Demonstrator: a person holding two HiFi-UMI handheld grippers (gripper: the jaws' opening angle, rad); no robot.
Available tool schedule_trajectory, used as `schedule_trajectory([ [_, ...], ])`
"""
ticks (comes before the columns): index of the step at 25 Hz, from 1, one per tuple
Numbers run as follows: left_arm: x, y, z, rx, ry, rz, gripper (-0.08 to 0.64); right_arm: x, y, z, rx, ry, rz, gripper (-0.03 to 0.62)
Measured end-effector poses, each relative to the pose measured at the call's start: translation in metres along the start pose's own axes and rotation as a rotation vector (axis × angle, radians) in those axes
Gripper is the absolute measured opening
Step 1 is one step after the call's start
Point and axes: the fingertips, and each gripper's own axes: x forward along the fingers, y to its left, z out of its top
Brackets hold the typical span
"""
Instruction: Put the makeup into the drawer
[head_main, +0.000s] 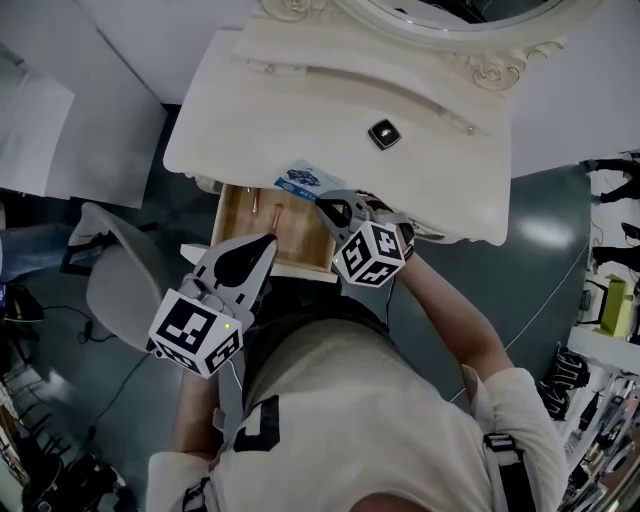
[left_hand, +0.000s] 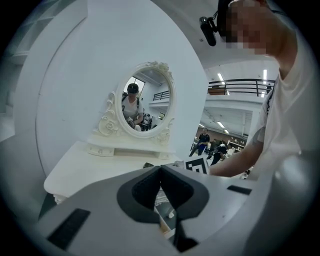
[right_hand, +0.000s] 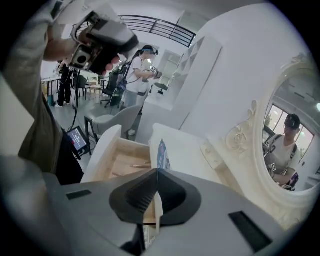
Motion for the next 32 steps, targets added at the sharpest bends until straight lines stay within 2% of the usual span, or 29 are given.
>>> schedule_trajectory([
  [4,-0.015,0.021,0.007,-0.035,-0.041,0.053,0.058,-0.019,0.001,0.024,0.057,-0.044,0.026,0.027],
  [8,-0.027,0.042,0.012,-0.072,-0.073,0.086,0.058,-0.033,0.014,0.040,0.122,-0.073,0.106,0.028],
  [11,-0.032,0.053,0.010,-0.070,-0.073,0.087,0.058,-0.031,0.031,0.042,0.146,-0.055,0.159,0.027],
  [14,-0.035,0.059,0.007,-0.071,-0.071,0.070,0.058,-0.018,0.044,0.036,0.151,-0.012,0.170,0.026],
  [18,-0.039,0.069,0.005,-0.076,-0.067,0.039,0.058,0.009,0.049,0.025,0.128,0.053,0.130,0.028],
  [25,-0.041,0.091,0.005,-0.067,-0.042,0.008,0.058,0.058,0.037,0.017,0.009,0.102,-0.049,0.028],
  [27,-0.040,0.094,0.003,-0.065,-0.032,0.010,0.058,0.074,0.049,0.007,-0.034,0.117,-0.042,0.028],
  [29,-0.038,0.096,0.000,-0.070,-0.018,0.014,0.058,0.091,0.069,-0.010,-0.064,0.143,0.005,0.028],
  [32,-0.034,0.095,-0.003,-0.076,-0.003,0.019,0.058,0.104,0.094,-0.027,-0.061,0.141,0.082,0.028],
])
